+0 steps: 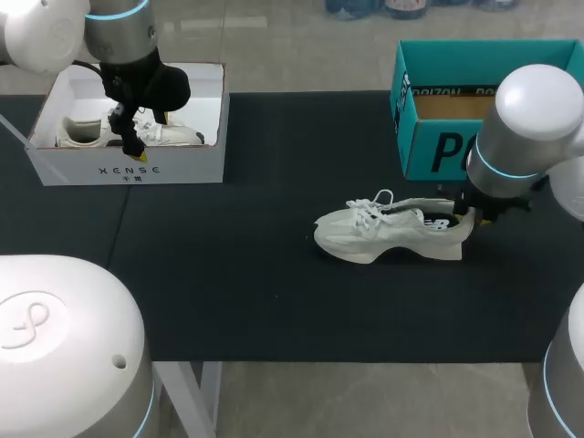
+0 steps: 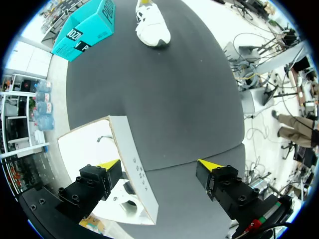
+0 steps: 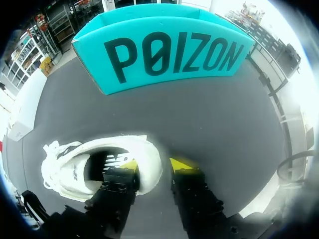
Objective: Take the shoe out of the shoebox, open the shoe tongue, remove and reinsert the insole, then place the shoe into the shoebox
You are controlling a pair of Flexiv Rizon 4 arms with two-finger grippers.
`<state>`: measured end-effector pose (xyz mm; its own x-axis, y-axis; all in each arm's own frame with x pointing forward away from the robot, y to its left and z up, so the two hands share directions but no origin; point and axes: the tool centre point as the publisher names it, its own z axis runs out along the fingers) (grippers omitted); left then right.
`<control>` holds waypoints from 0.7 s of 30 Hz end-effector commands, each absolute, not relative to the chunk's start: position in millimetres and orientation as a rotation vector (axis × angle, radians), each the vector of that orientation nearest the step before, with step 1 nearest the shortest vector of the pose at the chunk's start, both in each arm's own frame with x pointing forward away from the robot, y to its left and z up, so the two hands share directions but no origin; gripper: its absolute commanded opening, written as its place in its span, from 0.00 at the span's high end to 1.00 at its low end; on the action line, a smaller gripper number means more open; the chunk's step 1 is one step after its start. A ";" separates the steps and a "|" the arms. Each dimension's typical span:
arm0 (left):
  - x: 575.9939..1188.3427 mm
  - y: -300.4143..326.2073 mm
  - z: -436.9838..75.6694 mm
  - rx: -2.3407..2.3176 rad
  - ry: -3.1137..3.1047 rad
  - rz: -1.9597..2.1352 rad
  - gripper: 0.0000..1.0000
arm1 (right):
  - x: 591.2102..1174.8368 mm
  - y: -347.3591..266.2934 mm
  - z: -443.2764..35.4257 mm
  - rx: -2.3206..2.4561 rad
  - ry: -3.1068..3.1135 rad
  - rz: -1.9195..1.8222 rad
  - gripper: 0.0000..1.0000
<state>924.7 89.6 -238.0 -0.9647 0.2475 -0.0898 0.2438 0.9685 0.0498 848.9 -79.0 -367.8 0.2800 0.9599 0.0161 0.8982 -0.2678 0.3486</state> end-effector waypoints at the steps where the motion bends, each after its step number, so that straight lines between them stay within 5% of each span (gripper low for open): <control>1: 924.0 90.1 -237.9 0.379 3.021 0.060 0.00 | 844.6 -84.8 -357.3 2.304 1.702 0.338 0.00; 13: 924.0 90.1 -237.9 0.379 3.021 0.060 0.00 | 832.5 -92.4 -294.2 2.257 1.969 0.245 0.00; 21: 924.0 90.1 -237.9 0.379 3.021 0.060 0.00 | 806.8 -90.1 -284.0 1.444 2.410 0.597 0.00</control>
<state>924.7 89.6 -238.0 -0.9647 0.2475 -0.0898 0.2438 0.9685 0.0498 836.0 -81.7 -285.5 -0.0582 0.9981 0.0199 0.9626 0.0509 0.2661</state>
